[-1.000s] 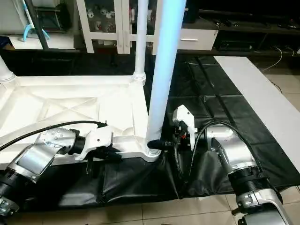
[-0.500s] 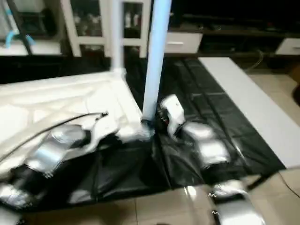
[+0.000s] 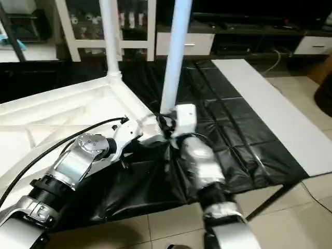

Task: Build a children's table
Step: Rotate leg to tighten

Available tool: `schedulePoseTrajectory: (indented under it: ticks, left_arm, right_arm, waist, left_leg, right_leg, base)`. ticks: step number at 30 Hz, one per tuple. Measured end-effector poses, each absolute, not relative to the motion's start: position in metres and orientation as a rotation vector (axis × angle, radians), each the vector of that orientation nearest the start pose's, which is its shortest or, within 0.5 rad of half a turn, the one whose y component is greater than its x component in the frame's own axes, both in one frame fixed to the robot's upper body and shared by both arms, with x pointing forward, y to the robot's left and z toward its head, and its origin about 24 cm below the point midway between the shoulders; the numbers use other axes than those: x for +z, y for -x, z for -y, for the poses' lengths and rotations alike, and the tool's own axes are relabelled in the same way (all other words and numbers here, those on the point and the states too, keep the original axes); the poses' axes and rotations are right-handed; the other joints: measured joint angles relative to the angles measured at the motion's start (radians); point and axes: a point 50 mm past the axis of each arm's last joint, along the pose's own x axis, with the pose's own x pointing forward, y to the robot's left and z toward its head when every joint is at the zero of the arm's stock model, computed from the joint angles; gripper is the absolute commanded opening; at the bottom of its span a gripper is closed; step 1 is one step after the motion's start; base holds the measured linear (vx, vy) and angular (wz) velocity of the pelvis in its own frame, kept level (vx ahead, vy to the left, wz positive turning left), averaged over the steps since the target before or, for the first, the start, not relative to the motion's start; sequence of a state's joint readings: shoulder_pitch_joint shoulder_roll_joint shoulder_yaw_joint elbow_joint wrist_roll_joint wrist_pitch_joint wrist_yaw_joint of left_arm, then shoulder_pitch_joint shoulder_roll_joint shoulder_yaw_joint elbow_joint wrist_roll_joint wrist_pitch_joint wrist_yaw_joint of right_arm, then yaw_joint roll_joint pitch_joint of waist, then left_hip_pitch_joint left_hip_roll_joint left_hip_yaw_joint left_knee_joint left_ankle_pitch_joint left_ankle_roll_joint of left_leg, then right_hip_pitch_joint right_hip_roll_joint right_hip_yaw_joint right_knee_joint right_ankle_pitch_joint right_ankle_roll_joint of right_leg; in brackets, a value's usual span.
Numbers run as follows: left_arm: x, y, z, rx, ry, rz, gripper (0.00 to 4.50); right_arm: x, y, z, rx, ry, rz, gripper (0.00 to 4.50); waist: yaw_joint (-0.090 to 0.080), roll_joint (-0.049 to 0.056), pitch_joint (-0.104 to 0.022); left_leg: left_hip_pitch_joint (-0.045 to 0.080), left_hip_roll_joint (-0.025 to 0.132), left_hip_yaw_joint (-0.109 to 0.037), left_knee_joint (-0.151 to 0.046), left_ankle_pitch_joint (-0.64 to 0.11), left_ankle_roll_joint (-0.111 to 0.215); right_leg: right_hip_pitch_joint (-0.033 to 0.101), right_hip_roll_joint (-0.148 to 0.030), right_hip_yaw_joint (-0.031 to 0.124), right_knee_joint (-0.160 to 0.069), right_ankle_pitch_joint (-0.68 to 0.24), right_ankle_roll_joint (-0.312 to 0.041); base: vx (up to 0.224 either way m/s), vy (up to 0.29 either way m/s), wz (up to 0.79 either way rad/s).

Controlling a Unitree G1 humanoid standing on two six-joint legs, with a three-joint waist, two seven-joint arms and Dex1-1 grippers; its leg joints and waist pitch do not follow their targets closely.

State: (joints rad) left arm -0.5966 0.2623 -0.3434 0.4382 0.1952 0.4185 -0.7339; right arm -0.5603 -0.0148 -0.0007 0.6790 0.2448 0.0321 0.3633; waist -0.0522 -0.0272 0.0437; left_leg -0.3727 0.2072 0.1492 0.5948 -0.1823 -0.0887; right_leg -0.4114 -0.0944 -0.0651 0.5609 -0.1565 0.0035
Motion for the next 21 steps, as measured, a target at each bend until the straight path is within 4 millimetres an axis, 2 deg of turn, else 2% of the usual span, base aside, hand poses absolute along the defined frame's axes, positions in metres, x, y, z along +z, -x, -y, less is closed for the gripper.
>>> schedulePoseTrajectory:
  ticks: [1, 5, 8, 10, 13, 14, 16, 21]
  left_arm:
    - [0.053, -0.330, -0.104, -0.888, -0.566, -0.492, 0.00]
    - [0.054, -0.328, -0.113, -0.958, -0.605, -0.476, 0.00]
    - [0.055, -0.321, -0.125, -1.061, -0.638, -0.459, 0.00]
    - [0.056, -0.315, -0.132, -1.138, -0.651, -0.450, 0.00]
    - [0.058, -0.305, -0.137, -1.260, -0.648, -0.464, 0.00]
    - [0.058, -0.301, -0.139, -1.299, -0.634, -0.469, 0.00]
    - [0.060, -0.298, -0.140, -1.339, -0.623, -0.481, 0.00]
    - [0.060, -0.295, -0.141, -1.377, -0.609, -0.492, 0.00]
  right_arm:
    - [0.046, -0.342, 0.097, 0.482, -0.209, -0.146, 2.97]
    - [0.054, -0.338, 0.111, 0.614, -0.236, -0.145, 3.15]
    - [0.061, -0.332, 0.123, 0.782, -0.127, -0.143, 3.15]
    - [0.060, -0.327, 0.135, 0.853, -0.061, -0.166, 3.15]
    - [0.060, -0.316, 0.142, 1.041, 0.083, -0.211, 3.15]
    - [0.059, -0.311, 0.148, 1.100, 0.108, -0.224, 3.15]
    - [0.063, -0.308, 0.148, 1.168, 0.129, -0.223, 3.15]
    - [0.064, -0.304, 0.153, 1.235, 0.148, -0.241, 3.15]
  waist:
    - [0.002, 0.000, 0.000]
    - [0.008, 0.000, 0.000]
    - [0.015, 0.000, 0.000]
    - [0.029, 0.000, 0.000]
    - [0.046, 0.006, -0.002]
    - [0.055, 0.007, -0.002]
    - [0.059, 0.007, -0.002]
    - [0.061, 0.007, -0.002]
  left_leg:
    - [0.000, 0.000, 0.001, -0.002, 0.000, 0.000]
    - [0.000, 0.001, 0.005, -0.008, 0.000, 0.000]
    - [0.001, 0.002, 0.005, -0.009, 0.000, -0.001]
    - [0.003, 0.002, 0.006, -0.008, 0.000, -0.001]
    - [0.003, 0.003, 0.010, -0.013, 0.000, -0.001]
    - [0.004, 0.005, 0.016, -0.015, 0.000, -0.001]
    - [0.004, 0.012, 0.022, -0.014, 0.001, -0.001]
    - [0.004, 0.012, 0.025, -0.012, 0.000, -0.001]
  right_leg:
    - [-0.001, 0.000, 0.000, 0.000, 0.000, 0.000]
    - [-0.002, 0.001, 0.000, 0.001, 0.012, -0.007]
    - [-0.004, 0.001, 0.000, 0.009, 0.013, -0.007]
    - [-0.004, 0.001, 0.002, 0.017, 0.013, -0.007]
    - [-0.004, 0.002, 0.002, 0.018, 0.014, -0.009]
    - [-0.004, 0.001, 0.003, 0.018, 0.011, -0.006]
    - [-0.005, 0.002, 0.003, 0.018, 0.010, -0.006]
    - [-0.004, 0.001, 0.004, 0.018, 0.008, -0.008]
  base:
    - [0.000, 0.000, 0.00]
    - [0.000, 0.000, 0.00]
    - [0.000, 0.000, 0.00]
    - [0.000, 0.000, 0.00]
    - [0.036, -0.008, 0.06]
    - [0.064, -0.005, 0.08]
    - [0.056, -0.010, 0.01]
    - [0.000, 0.000, 0.00]
